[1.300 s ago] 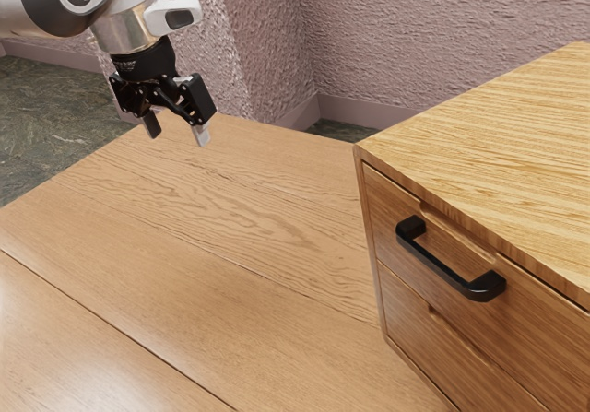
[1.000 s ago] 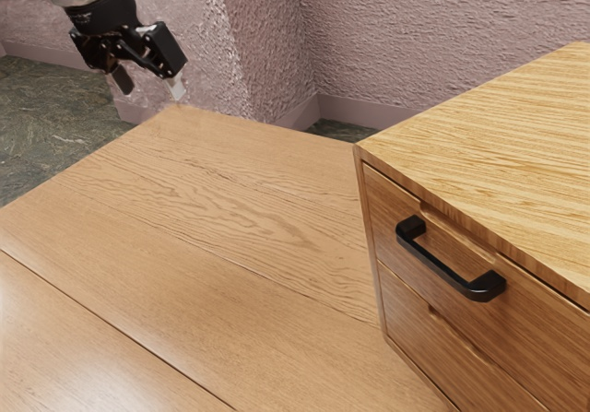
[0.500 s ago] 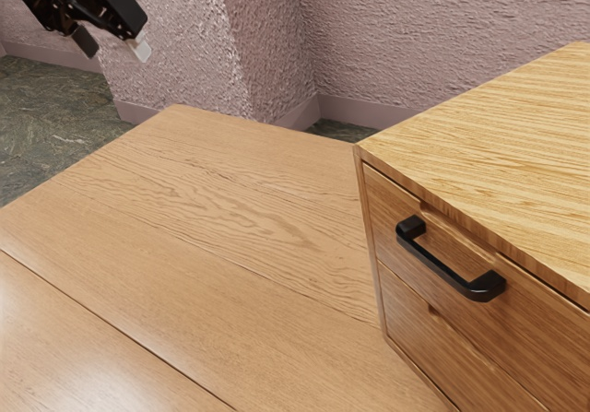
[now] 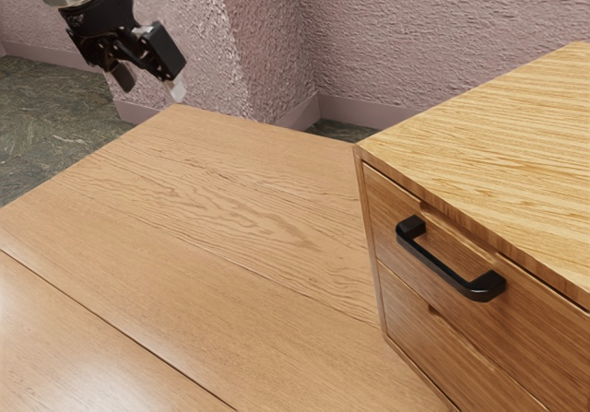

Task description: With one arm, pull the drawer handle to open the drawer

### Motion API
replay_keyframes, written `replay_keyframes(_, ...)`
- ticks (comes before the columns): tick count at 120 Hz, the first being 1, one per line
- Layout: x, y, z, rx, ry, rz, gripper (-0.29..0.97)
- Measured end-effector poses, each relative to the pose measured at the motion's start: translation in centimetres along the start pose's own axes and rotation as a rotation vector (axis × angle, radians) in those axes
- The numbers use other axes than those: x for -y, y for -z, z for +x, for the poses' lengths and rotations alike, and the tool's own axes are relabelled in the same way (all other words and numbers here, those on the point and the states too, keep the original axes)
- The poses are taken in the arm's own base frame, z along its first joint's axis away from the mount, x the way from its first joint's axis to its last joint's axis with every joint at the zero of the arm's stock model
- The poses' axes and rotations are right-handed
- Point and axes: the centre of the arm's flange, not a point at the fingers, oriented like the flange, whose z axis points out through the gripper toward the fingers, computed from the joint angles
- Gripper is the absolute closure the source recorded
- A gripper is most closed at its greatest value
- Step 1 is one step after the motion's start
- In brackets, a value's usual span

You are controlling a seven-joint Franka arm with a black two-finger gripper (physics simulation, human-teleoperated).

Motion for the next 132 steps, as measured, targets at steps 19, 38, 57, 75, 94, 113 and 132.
replay_keyframes(19,-8.5,-1.5,-8.2,0.07,-0.154,0.02,0.0)
replay_keyframes(38,-8.1,-5.3,-14.2,0.146,-0.145,0.018,0.0)
replay_keyframes(57,-8.3,-6.2,-14.1,0.123,-0.222,0.012,0.0)
replay_keyframes(75,-8.9,-6.4,-12.0,0.068,-0.386,0.002,0.0)
replay_keyframes(94,-9.6,-5.6,-11.2,0.016,-0.526,0.005,0.0)
replay_keyframes(113,-14.7,-4.4,-11.6,-0.036,-0.768,0.052,0.0)
replay_keyframes(132,-18.9,-4.8,-12.2,-0.114,-1.057,0.101,0.0)
